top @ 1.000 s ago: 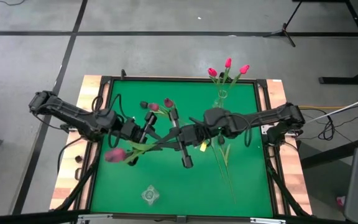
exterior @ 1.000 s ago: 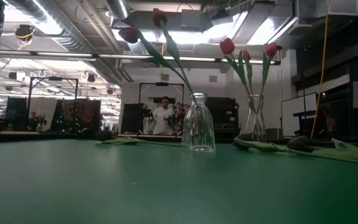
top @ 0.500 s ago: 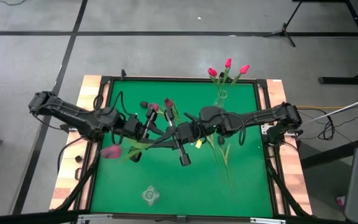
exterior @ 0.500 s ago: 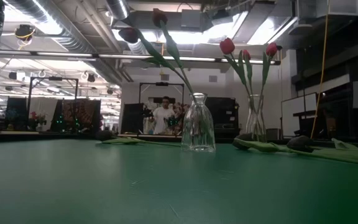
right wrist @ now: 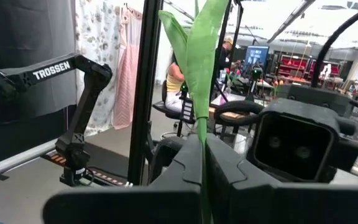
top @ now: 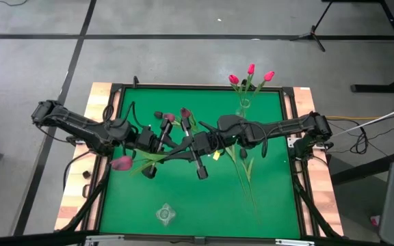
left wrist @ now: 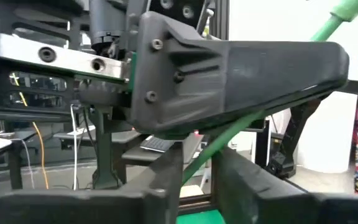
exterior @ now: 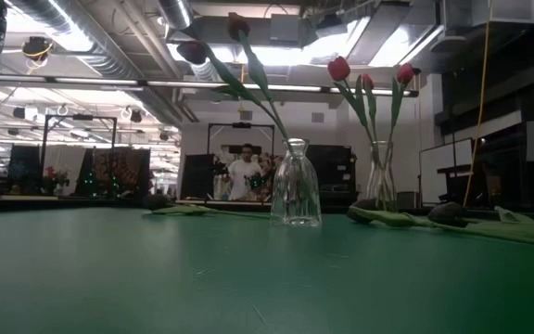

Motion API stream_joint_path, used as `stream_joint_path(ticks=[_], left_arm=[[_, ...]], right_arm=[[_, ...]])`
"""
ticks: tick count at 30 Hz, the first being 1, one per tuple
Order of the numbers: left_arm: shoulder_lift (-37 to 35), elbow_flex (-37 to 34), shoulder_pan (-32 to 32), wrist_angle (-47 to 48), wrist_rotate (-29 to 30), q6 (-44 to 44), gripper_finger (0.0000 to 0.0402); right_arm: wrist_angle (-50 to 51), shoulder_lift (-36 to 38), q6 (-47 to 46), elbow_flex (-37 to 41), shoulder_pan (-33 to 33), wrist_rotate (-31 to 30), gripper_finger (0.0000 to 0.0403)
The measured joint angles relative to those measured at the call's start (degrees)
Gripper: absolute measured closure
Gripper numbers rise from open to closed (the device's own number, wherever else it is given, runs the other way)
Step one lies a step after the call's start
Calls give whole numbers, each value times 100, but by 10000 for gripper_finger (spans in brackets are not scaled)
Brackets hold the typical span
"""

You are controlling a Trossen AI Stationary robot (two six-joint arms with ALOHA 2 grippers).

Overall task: Sort flowers into vase by color
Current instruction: Put the dark red tulip into the center transparent vase

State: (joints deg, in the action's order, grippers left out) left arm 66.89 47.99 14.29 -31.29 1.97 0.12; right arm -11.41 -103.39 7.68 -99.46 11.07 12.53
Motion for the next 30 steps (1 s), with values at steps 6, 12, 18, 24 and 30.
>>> stream_joint_path(ticks=[6, 12, 18, 24, 30], left_arm=[[4, 0, 3, 25, 34, 35, 393], [9, -2, 16, 36, 173, 0, 398], [-26, -2, 75, 42, 833, 40, 399], [123, -2, 72, 101, 1270, 196, 400], [541, -2, 49, -327, 1523, 390, 401]], right_arm=[[178, 6, -12, -1, -7, -284, 374], [816, 187, 62, -2, -2, -310, 315], [1819, 1049, 467, 9, 21, -816, 235], [2411, 2162, 710, 4, 240, -1368, 193], [2681, 2953, 1080, 2, 743, -2209, 190]])
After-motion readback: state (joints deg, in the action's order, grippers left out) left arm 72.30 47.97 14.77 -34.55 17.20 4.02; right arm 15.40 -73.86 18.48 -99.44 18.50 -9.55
